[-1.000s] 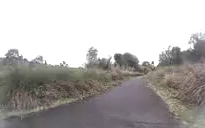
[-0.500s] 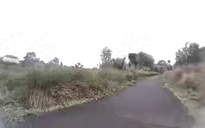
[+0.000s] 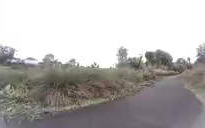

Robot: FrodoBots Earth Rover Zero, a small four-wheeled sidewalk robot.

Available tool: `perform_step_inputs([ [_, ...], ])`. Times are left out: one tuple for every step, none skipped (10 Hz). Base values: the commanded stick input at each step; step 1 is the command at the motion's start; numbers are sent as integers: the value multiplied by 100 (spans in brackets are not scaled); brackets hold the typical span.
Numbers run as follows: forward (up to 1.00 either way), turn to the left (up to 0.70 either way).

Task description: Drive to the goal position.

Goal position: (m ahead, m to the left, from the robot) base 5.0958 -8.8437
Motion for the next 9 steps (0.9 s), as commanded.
perform_step_inputs([
  [0,85],
  [0,85],
  [0,85],
  [0,85],
  [0,85],
  [0,85],
  [0,85],
  [0,85],
  [0,85],
])
